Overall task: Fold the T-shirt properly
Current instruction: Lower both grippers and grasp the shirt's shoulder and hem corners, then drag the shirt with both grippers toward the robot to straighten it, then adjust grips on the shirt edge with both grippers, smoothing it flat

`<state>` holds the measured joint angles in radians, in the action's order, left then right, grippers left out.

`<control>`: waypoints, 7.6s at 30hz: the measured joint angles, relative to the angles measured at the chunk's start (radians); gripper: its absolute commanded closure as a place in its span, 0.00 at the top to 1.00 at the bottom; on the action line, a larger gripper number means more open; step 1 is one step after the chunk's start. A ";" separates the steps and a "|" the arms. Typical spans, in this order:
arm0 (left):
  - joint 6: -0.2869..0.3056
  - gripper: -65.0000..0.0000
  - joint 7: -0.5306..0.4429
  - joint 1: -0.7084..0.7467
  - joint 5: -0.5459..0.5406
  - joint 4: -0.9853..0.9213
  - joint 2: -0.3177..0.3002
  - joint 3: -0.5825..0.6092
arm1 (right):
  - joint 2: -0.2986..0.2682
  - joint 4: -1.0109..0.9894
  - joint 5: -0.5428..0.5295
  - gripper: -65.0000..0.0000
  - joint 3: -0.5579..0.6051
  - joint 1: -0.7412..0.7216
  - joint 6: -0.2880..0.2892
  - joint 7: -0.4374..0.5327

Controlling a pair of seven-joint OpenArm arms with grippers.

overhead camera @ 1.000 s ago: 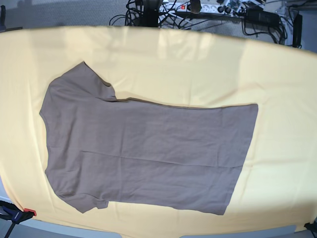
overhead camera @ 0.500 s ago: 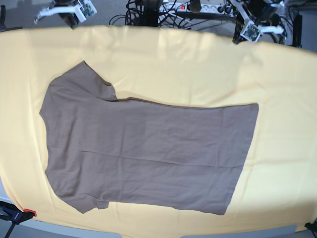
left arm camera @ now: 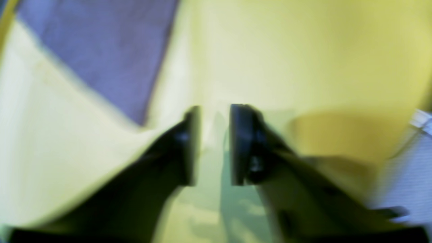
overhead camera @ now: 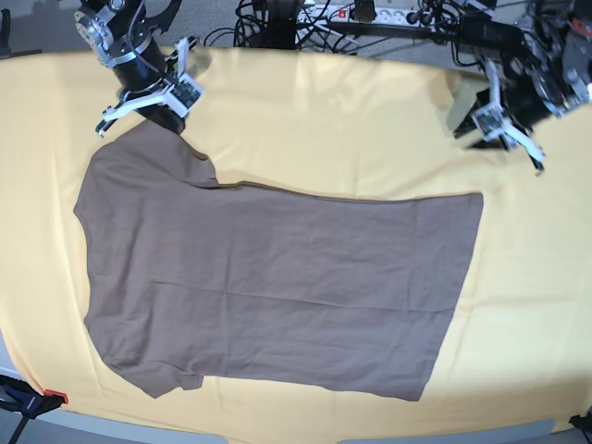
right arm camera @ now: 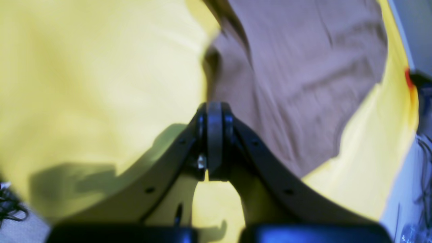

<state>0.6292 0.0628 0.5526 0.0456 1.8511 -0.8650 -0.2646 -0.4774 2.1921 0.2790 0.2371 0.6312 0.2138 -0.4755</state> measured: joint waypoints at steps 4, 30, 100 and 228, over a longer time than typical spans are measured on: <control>-0.003 0.54 -0.059 -0.158 0.084 -0.124 -0.081 0.142 | 0.005 -0.032 0.000 0.20 0.002 0.000 0.004 0.003; -0.155 0.00 -0.100 -0.830 0.239 -0.426 -0.077 0.887 | 0.005 -0.189 -0.013 0.60 0.002 -0.061 0.011 0.003; 0.071 0.00 0.104 -0.613 0.038 0.266 -0.533 0.898 | -0.315 0.148 0.224 0.00 0.002 0.317 -0.218 -0.197; 0.068 0.63 0.192 -0.572 0.093 0.080 -0.378 0.896 | -0.356 -0.140 -0.186 0.33 -0.181 0.042 -0.009 -0.179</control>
<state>0.6968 0.2550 -0.0193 0.1383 1.9308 -1.2434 0.6315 -0.8333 2.0521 0.0933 0.0559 0.6727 0.2050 -0.6544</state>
